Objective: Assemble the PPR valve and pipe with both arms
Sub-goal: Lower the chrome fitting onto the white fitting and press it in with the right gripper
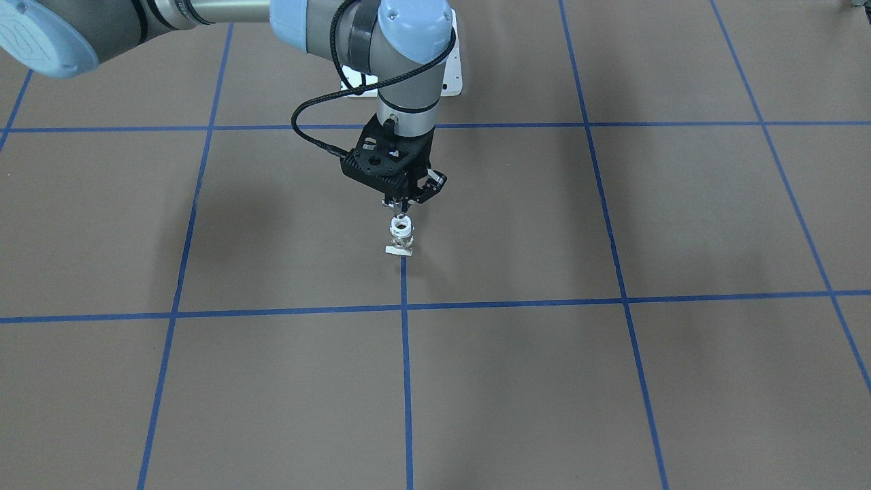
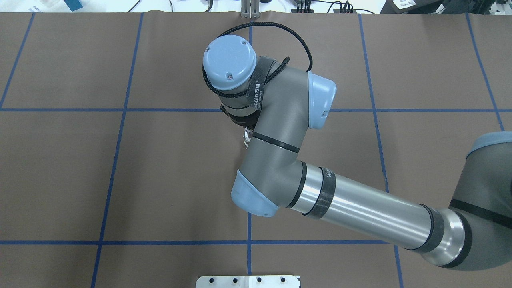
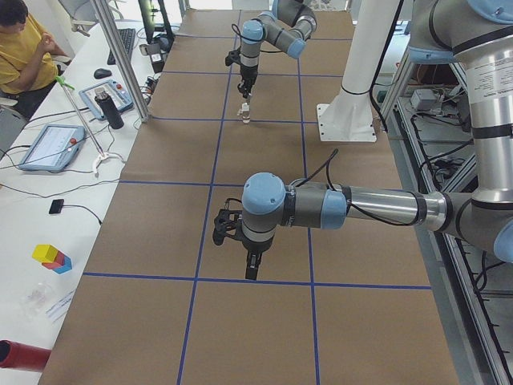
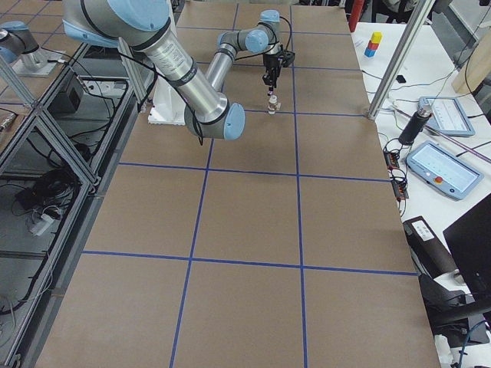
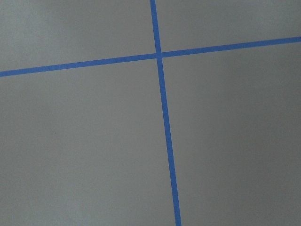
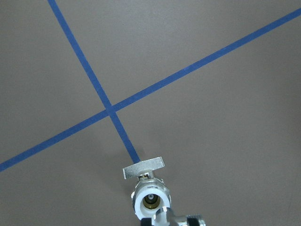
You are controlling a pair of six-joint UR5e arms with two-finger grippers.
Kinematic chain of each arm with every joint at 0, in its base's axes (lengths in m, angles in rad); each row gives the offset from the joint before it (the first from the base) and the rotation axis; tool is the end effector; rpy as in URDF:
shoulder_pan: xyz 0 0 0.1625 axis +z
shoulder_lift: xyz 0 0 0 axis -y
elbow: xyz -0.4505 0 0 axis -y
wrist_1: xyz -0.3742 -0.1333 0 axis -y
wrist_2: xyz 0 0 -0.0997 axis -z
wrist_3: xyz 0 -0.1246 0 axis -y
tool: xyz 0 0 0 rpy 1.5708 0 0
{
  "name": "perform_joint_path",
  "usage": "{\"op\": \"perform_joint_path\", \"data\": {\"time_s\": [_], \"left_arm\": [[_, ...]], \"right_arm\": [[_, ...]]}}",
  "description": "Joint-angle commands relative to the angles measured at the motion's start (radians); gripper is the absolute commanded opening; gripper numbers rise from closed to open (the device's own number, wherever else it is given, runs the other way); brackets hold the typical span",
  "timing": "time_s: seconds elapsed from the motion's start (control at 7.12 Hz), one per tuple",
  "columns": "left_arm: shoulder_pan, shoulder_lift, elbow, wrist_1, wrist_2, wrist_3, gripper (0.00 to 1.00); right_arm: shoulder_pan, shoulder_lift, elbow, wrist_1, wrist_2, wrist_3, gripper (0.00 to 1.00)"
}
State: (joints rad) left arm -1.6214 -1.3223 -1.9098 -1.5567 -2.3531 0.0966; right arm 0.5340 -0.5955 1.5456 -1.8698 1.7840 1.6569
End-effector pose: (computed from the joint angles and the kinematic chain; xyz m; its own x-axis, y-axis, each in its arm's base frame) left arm -0.0640 -0.3653 0.6458 0.7127 0.1138 -0.6922 -0.0184 0.9894 0.1438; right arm -0.5857 -0.4706 0.1472 0.6489 0.4813 0.5893 -0.4445 0.8684 -0.2198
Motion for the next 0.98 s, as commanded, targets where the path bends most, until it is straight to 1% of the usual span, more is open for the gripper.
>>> {"op": "perform_joint_path", "data": {"time_s": [0.0, 0.14, 0.84], "left_arm": [[0.000, 0.000, 0.000, 0.000, 0.000, 0.000, 1.00], [0.000, 0.000, 0.000, 0.000, 0.000, 0.000, 1.00], [0.003, -0.003, 0.000, 0.000, 0.000, 0.000, 1.00]], "right_arm": [[0.000, 0.003, -0.012, 0.001, -0.015, 0.001, 0.00], [0.000, 0.003, -0.012, 0.004, -0.035, 0.000, 0.00], [-0.002, 0.005, -0.013, 0.018, -0.037, -0.006, 0.00]]}}
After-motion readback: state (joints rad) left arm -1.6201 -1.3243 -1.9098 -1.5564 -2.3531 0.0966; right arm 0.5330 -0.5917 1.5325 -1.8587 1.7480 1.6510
